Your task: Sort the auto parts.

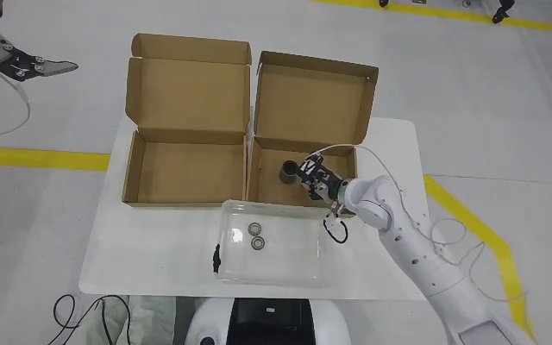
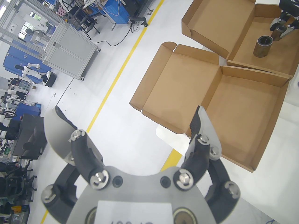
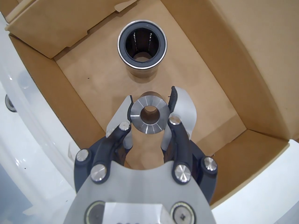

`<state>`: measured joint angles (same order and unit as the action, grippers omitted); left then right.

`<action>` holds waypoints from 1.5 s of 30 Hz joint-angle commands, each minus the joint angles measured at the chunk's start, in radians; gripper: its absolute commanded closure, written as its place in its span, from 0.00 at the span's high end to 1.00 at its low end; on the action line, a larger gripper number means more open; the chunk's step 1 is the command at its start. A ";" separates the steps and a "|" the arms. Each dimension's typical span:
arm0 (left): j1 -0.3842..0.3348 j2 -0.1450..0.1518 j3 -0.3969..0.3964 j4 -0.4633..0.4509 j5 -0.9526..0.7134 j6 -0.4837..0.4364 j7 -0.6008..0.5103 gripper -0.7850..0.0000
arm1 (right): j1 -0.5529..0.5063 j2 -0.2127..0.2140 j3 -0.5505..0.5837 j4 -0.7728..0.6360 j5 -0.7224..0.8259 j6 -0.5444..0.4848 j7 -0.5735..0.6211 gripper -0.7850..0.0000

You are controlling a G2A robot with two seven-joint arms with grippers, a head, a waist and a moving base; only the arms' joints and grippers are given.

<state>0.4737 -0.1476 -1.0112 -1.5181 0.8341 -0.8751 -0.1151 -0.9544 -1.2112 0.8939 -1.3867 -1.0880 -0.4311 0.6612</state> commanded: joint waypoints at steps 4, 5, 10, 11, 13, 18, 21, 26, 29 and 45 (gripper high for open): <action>0.000 0.000 0.000 0.000 0.000 0.000 0.000 1.00 | 0.043 -0.015 -0.030 0.051 0.012 0.002 0.009 0.00; 0.000 0.000 0.000 0.000 0.000 0.000 0.000 1.00 | 0.051 -0.019 -0.036 0.061 0.015 0.003 0.008 0.00; 0.000 0.000 0.000 0.000 0.000 0.000 0.000 1.00 | 0.084 -0.034 -0.060 0.108 0.030 0.006 0.008 0.16; 0.000 0.000 0.000 0.000 0.000 0.000 0.000 1.00 | 0.089 -0.037 -0.065 0.117 0.033 0.005 0.009 0.17; 0.000 0.000 0.000 0.000 0.000 0.000 0.000 1.00 | 0.099 -0.042 -0.072 0.130 0.036 0.004 0.006 0.18; 0.000 0.000 0.000 0.000 0.000 0.000 0.000 1.00 | 0.117 -0.050 -0.083 0.152 0.033 0.006 0.013 0.23; 0.000 0.000 0.000 0.000 0.000 0.000 0.000 1.00 | 0.123 -0.052 -0.083 0.150 0.030 0.009 0.020 0.35; 0.000 0.000 0.000 0.000 0.000 0.000 0.000 1.00 | 0.115 -0.049 -0.069 0.118 0.019 0.014 0.026 0.44; 0.000 0.000 0.000 0.000 0.000 0.000 0.000 1.00 | 0.103 -0.044 -0.055 0.081 0.006 0.017 0.040 0.44; 0.000 0.000 0.000 0.000 0.000 0.000 0.000 1.00 | -0.057 0.009 0.084 -0.236 -0.015 -0.090 -0.004 0.44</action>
<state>0.4737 -0.1476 -1.0112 -1.5181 0.8341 -0.8751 -0.1151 -1.0060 -1.2046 0.9746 -1.6158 -1.0993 -0.4990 0.6673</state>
